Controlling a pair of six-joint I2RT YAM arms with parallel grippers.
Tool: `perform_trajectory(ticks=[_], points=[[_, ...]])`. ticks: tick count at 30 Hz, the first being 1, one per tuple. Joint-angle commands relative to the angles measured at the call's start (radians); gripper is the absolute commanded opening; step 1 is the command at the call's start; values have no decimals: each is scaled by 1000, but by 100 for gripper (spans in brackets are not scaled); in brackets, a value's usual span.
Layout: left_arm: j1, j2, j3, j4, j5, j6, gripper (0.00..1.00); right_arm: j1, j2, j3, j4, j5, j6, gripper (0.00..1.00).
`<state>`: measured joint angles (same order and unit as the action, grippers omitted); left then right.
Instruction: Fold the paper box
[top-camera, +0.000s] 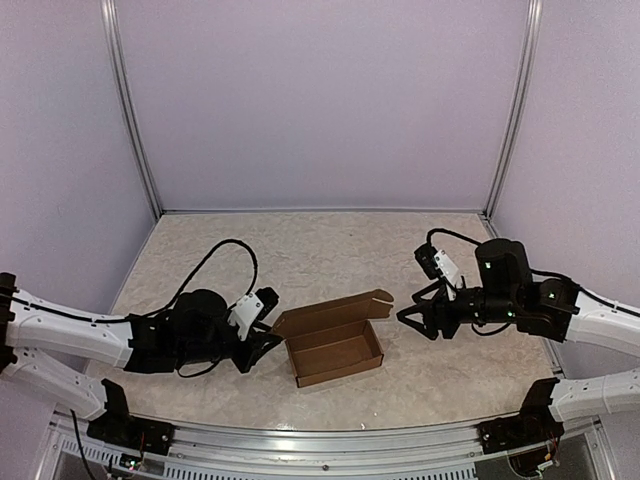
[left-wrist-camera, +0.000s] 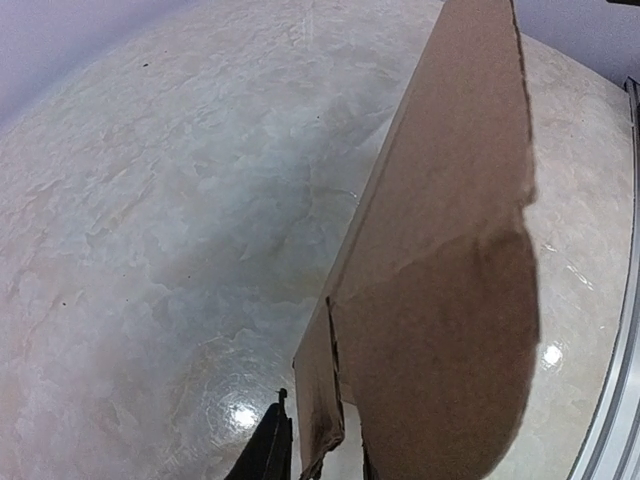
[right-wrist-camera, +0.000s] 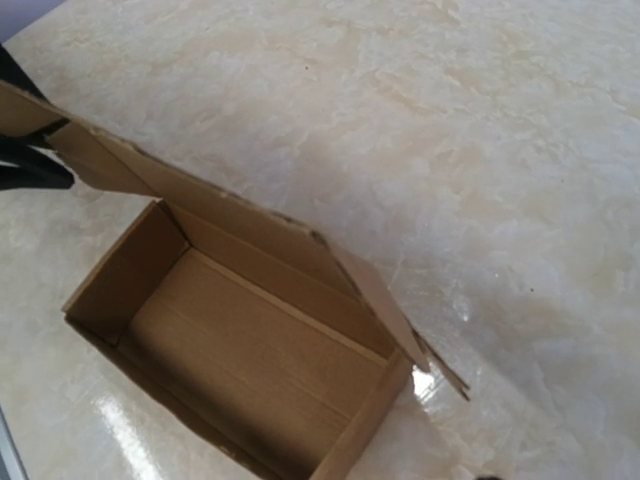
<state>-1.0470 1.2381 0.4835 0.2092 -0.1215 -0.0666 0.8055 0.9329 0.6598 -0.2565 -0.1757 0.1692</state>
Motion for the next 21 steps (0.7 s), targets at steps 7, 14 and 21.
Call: perform_trajectory(ticks=[7, 14, 21], points=[[14, -4, 33, -32, 29, -2, 0, -12, 6, -44, 26, 22, 1, 63], [14, -12, 41, -58, 44, 9, 0, -16, 48, -72, 110, 27, -24, 62], [13, -37, 43, -78, 70, 25, 0, -52, 107, -83, 244, 3, -94, 62]])
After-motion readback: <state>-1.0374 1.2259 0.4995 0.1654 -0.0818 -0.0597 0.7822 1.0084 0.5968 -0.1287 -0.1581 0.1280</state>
